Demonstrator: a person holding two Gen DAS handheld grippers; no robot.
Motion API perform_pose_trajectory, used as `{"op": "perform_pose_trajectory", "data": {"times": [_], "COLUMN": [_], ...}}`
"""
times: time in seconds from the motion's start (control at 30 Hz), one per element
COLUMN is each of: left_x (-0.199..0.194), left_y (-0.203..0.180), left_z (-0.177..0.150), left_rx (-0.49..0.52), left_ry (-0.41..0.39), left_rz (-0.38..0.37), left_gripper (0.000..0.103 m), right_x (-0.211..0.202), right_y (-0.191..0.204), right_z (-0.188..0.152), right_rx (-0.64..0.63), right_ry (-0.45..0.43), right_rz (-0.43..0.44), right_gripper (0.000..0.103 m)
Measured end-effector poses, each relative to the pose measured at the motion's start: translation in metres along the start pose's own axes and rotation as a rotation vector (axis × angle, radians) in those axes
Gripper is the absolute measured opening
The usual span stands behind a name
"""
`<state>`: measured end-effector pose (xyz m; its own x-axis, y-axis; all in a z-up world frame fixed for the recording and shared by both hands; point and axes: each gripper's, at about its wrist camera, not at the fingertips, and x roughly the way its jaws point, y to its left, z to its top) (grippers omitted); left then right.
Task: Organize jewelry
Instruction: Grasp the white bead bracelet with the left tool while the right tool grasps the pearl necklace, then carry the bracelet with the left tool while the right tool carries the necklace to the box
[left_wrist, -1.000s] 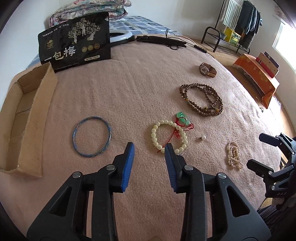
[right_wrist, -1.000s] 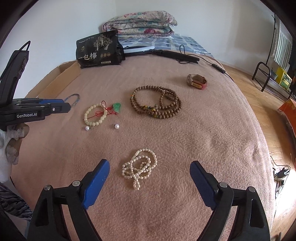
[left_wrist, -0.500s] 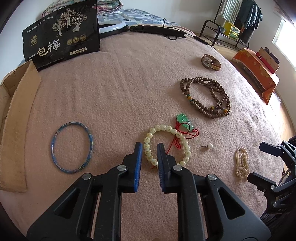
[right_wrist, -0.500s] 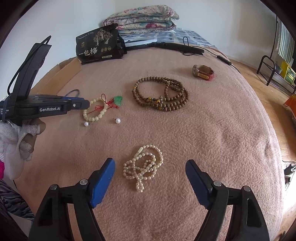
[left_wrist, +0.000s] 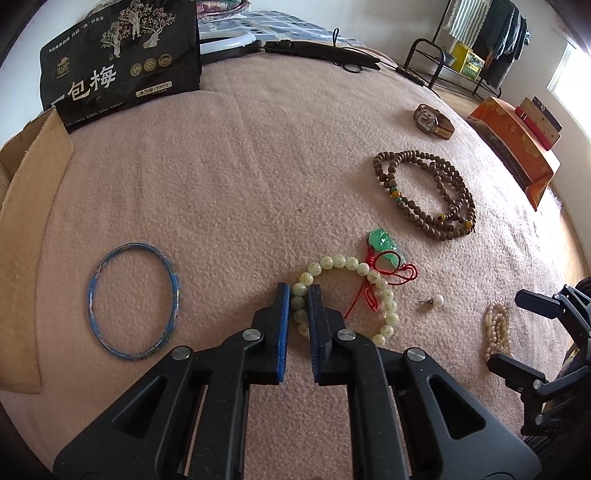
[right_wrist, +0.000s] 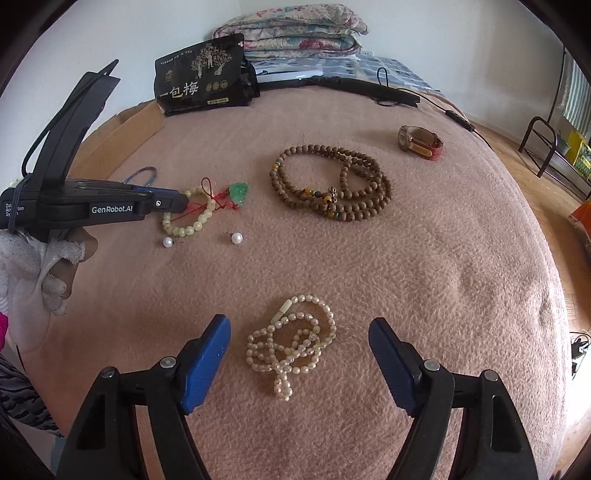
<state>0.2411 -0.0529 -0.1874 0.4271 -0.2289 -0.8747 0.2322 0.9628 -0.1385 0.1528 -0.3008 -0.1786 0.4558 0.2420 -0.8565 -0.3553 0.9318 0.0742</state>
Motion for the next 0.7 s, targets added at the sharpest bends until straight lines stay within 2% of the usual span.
{"op": "perform_pose_trajectory", "data": {"times": [0.07,0.13,0.2,0.27,0.43,0.57,0.7], "left_x": [0.0,-0.001,-0.002,-0.005,-0.019,-0.033,-0.048], "left_y": [-0.001,-0.001,0.0,0.0,-0.005,-0.01,-0.014], "left_z": [-0.001,-0.002,-0.002,-0.001,0.0,0.0,-0.001], "left_rx": [0.007,0.011,0.007,0.0,0.002,0.012,0.024], "left_ry": [-0.006,-0.012,-0.014,-0.019,-0.053,-0.089,-0.119], "left_rz": [-0.002,-0.004,-0.008,-0.012,-0.021,-0.02,-0.015], "left_gripper": [0.007,0.006,0.005,0.005,0.005,0.005,0.005], "right_x": [0.007,0.012,0.012,0.011,0.01,0.007,0.0], "right_y": [0.0,0.001,0.003,0.004,-0.001,-0.006,-0.008], "right_z": [0.0,-0.002,-0.002,-0.001,0.002,0.001,0.002], "right_rx": [-0.001,-0.009,-0.025,-0.031,-0.001,0.022,0.029], "right_ry": [0.029,0.049,0.044,0.041,0.043,0.038,0.024], "right_rz": [-0.009,-0.019,-0.026,-0.022,-0.008,0.009,0.015], "right_gripper": [0.071,0.07,0.066,0.047,0.02,0.01,0.008]}}
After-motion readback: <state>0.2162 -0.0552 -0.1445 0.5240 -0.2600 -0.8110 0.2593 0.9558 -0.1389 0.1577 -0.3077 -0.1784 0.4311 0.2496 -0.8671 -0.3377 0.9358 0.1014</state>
